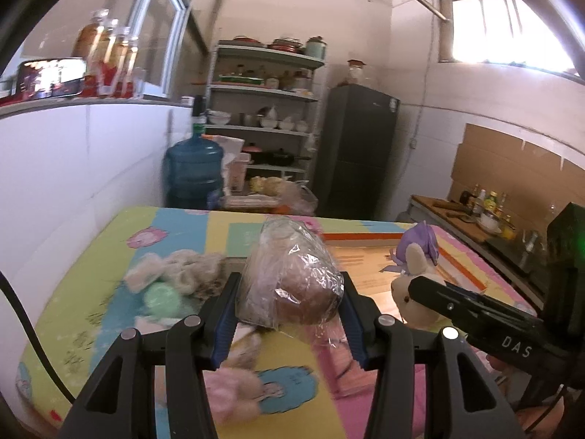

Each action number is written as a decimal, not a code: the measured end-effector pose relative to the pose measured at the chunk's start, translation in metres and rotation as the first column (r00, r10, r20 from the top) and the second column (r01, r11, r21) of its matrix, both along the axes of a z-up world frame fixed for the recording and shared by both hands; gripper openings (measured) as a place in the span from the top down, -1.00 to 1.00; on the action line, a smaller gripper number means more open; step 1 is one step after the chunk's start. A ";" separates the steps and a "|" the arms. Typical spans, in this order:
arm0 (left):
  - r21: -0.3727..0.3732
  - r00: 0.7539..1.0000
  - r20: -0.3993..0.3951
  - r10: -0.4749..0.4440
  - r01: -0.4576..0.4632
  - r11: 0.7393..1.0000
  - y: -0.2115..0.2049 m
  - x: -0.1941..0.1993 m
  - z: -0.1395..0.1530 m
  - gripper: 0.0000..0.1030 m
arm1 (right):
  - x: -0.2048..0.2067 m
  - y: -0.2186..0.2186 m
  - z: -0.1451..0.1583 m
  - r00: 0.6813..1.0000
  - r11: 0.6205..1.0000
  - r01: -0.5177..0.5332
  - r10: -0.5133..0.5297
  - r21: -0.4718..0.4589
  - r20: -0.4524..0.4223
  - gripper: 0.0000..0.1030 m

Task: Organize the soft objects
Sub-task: 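Carry the bread with left tool while right tool carries the bunny over the orange box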

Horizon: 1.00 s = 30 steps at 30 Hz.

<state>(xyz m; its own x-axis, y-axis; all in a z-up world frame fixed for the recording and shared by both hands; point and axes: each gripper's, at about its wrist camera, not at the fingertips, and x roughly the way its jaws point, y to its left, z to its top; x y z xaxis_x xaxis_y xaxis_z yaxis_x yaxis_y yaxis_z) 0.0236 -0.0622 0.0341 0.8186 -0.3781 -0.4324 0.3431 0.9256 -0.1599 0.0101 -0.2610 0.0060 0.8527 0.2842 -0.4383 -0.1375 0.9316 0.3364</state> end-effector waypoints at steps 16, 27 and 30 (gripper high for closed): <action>-0.018 0.995 -0.041 -0.093 0.093 0.996 -0.088 0.025 0.001 0.02 | -0.008 -0.073 -0.005 0.992 0.992 0.123 -0.123 -0.001 -0.003 0.24; 0.018 0.994 -0.070 -0.088 0.090 0.996 -0.137 0.041 -0.012 0.02 | -0.004 -0.120 -0.012 0.985 0.985 0.175 -0.174 0.001 -0.016 0.24; 0.046 0.994 -0.075 -0.079 0.082 0.996 -0.150 0.046 -0.017 0.02 | -0.001 -0.131 -0.014 0.982 0.982 0.187 -0.187 0.007 -0.021 0.23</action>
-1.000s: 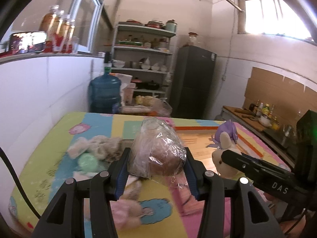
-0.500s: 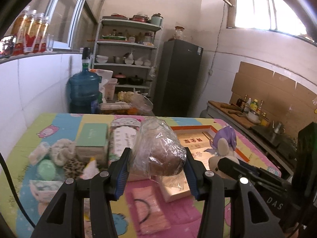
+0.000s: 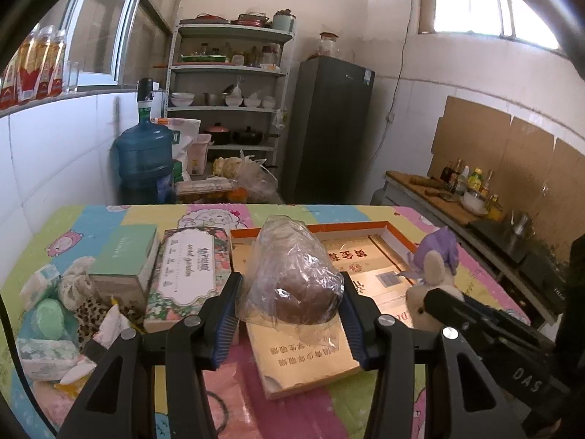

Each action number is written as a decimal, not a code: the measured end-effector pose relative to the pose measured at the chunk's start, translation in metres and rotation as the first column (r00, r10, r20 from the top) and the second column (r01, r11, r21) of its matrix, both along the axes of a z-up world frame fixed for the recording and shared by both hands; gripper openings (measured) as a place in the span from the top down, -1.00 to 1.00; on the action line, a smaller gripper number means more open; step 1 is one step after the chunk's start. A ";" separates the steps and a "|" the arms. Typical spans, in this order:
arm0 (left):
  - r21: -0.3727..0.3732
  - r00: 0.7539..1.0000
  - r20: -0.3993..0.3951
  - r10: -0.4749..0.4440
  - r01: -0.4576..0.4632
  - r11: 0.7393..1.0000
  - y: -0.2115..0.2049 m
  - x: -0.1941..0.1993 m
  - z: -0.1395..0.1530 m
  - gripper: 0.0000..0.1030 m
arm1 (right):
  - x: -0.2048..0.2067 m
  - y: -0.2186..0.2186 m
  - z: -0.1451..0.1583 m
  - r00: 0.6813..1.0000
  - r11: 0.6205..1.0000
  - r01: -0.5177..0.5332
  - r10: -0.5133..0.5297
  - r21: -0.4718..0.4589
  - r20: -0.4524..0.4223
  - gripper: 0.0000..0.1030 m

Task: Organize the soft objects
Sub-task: 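Carry the bread with left tool while right tool carries the bunny over the orange box, then lower and release the bread with left tool while right tool releases the bunny in the box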

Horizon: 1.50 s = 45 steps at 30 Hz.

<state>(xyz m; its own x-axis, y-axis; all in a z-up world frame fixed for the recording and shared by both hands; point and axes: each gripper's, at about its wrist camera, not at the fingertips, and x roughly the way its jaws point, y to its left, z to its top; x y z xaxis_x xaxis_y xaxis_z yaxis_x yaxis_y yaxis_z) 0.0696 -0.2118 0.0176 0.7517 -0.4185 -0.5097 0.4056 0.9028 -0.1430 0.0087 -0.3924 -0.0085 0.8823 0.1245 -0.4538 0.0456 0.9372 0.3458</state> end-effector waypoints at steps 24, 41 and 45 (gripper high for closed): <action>0.085 0.992 -0.119 -0.030 0.040 0.996 -0.076 0.044 -0.050 0.02 | 0.033 -0.069 -0.041 0.994 0.997 0.057 -0.051 0.061 -0.095 0.23; 0.107 0.971 -0.237 -0.027 0.054 0.993 -0.088 0.067 -0.082 -0.01 | 0.057 -0.078 -0.061 0.988 0.996 0.039 -0.026 0.083 -0.152 0.21; 0.114 0.966 -0.257 -0.009 0.040 0.993 -0.088 0.071 -0.085 -0.05 | 0.058 -0.077 -0.061 0.989 0.996 0.034 -0.021 0.088 -0.146 0.12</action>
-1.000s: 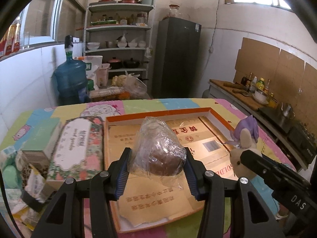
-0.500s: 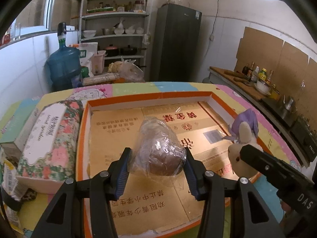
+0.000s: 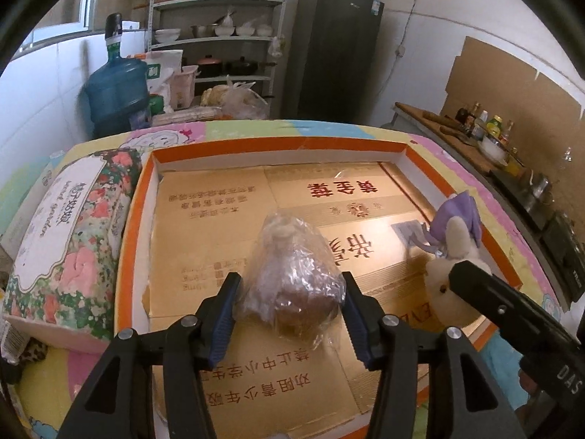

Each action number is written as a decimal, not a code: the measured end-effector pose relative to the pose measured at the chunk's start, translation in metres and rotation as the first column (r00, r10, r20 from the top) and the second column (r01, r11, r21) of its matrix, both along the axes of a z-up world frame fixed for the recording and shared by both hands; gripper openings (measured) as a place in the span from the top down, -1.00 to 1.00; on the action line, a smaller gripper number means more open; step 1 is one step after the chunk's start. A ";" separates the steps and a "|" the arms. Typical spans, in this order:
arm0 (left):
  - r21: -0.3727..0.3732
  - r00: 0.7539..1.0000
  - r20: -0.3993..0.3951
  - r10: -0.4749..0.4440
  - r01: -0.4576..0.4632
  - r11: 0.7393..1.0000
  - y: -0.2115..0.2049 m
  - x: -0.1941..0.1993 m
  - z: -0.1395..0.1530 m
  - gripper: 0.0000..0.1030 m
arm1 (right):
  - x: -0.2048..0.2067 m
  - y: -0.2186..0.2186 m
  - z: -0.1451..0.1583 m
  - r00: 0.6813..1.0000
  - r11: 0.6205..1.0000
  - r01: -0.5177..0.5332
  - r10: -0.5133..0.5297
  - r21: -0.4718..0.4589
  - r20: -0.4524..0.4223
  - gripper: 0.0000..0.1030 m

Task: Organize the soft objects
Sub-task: 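Lower and release the bread with left tool while right tool releases the bunny in the box, then withdraw both open tools from the box back toward the pile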

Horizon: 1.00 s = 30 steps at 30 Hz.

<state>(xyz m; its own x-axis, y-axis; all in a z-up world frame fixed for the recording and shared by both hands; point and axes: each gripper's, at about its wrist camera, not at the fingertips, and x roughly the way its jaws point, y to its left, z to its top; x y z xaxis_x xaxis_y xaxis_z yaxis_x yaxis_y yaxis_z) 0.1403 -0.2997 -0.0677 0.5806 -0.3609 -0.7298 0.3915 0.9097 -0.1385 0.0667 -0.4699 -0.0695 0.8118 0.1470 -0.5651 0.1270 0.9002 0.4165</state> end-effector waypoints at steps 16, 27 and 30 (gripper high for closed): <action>0.002 0.999 0.045 -0.011 0.011 1.000 0.003 -0.019 0.020 -0.49 | -0.011 -0.003 0.007 0.999 0.999 0.030 -0.030 0.013 0.026 0.00; -0.040 0.993 0.115 -0.012 0.017 0.999 0.023 -0.037 0.043 -0.54 | -0.027 0.004 0.020 0.997 0.999 0.052 -0.052 -0.008 0.052 -0.16; -0.050 0.989 0.146 -0.001 0.009 0.999 0.031 -0.044 0.050 -0.64 | -0.030 0.008 0.023 0.997 0.999 0.050 -0.049 -0.011 0.057 -0.16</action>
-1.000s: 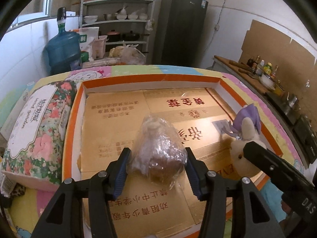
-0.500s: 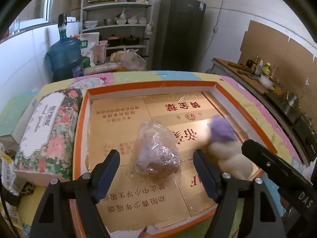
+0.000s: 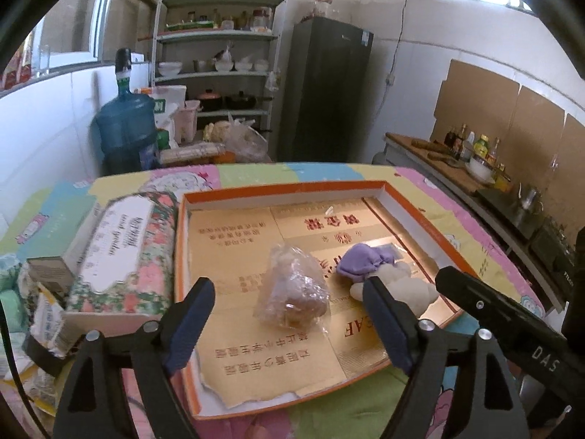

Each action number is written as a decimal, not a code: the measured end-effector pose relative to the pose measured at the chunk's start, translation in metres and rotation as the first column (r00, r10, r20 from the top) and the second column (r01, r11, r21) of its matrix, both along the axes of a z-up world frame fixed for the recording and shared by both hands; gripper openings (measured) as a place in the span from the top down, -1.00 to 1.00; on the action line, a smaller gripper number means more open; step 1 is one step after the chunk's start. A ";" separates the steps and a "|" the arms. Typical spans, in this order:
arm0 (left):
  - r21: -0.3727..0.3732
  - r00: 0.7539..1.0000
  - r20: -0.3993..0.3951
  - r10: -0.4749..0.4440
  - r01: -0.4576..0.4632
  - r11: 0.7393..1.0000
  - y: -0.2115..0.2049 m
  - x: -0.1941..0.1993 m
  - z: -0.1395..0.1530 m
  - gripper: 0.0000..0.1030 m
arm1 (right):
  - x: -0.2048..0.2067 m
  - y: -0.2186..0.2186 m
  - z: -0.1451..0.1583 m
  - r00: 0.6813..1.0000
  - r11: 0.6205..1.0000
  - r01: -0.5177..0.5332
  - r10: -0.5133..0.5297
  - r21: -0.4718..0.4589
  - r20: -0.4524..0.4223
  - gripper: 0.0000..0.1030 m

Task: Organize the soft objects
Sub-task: 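Withdraw both open tools from the box back toward the pile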

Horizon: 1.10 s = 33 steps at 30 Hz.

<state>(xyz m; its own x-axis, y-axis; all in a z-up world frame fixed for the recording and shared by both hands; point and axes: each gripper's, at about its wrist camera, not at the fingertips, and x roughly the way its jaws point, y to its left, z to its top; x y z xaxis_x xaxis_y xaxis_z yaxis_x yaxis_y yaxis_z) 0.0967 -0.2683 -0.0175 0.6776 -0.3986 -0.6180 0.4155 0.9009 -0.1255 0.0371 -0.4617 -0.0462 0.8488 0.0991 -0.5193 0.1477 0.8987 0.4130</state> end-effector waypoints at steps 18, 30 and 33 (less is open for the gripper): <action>-0.006 0.992 0.108 0.068 -0.067 0.998 0.048 -0.035 0.021 -0.72 | -0.019 0.045 0.021 0.999 0.998 -0.032 0.035 -0.060 0.040 -0.17; -0.022 0.986 0.131 0.101 -0.099 0.995 0.087 -0.051 0.028 -0.72 | -0.024 0.086 0.032 0.995 0.993 -0.077 0.082 -0.085 0.055 -0.17; -0.026 0.984 0.136 0.111 -0.109 0.994 0.098 -0.056 0.028 -0.73 | -0.025 0.096 0.033 0.994 0.992 -0.088 0.093 -0.092 0.056 -0.17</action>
